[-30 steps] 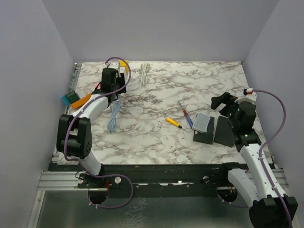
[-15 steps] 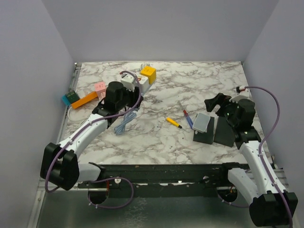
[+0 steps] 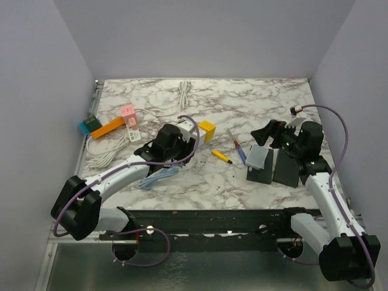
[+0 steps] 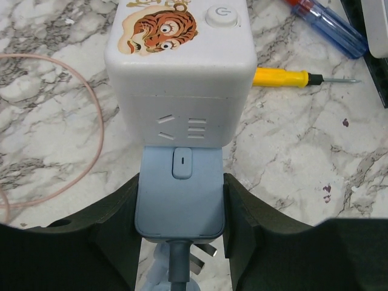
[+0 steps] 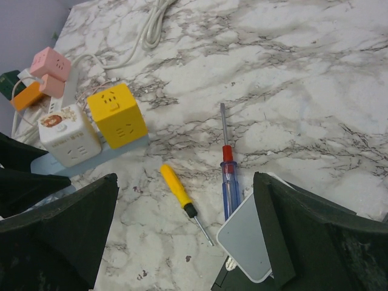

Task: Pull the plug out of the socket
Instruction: Place the socket at the center of the board.

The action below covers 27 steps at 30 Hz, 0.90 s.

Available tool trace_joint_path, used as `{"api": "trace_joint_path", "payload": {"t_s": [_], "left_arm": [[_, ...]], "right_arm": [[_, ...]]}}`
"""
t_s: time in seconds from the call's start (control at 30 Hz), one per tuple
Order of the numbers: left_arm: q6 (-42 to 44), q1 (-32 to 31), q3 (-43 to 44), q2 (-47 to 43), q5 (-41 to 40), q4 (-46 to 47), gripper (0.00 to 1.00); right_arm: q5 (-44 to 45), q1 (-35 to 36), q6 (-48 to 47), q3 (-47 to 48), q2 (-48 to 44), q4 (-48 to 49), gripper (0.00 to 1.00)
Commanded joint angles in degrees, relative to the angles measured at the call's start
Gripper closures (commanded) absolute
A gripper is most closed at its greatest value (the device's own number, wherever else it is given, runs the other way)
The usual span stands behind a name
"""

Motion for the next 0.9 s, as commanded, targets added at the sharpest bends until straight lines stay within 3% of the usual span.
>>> {"api": "trace_joint_path", "payload": {"t_s": [0.0, 0.23, 0.33, 0.5, 0.6, 0.7, 0.87], "left_arm": [[0.27, -2.20, 0.31, 1.48, -1.49, 5.32, 1.00], [4.06, -4.81, 1.24, 7.02, 0.18, 2.70, 1.00], [5.86, -4.85, 1.94, 8.96, 4.46, 1.15, 1.00], [9.79, -4.85, 7.81, 15.36, 6.49, -9.09, 1.00], [10.83, -4.86, 8.16, 16.04, 4.33, -11.27, 0.80], [10.54, -4.86, 7.80, 15.12, 2.60, -11.72, 0.54], [8.87, -4.83, 7.69, 13.03, 2.41, -11.81, 0.27]], "right_arm": [[-1.94, -0.20, -1.42, 2.13, 0.41, -1.68, 0.01], [-2.51, -0.20, -1.63, 1.71, 1.43, -1.28, 0.01], [-1.40, -0.20, -1.29, 1.80, 2.11, -1.50, 0.02], [-1.91, -0.26, -1.17, 2.49, 3.65, -2.24, 0.02], [-2.33, -0.20, -1.26, 2.30, 3.62, -2.05, 0.02], [-2.52, -0.21, -1.23, 2.07, 3.46, -1.97, 0.02], [-2.51, -0.20, -1.07, 2.01, 3.71, -1.92, 0.02]]}}
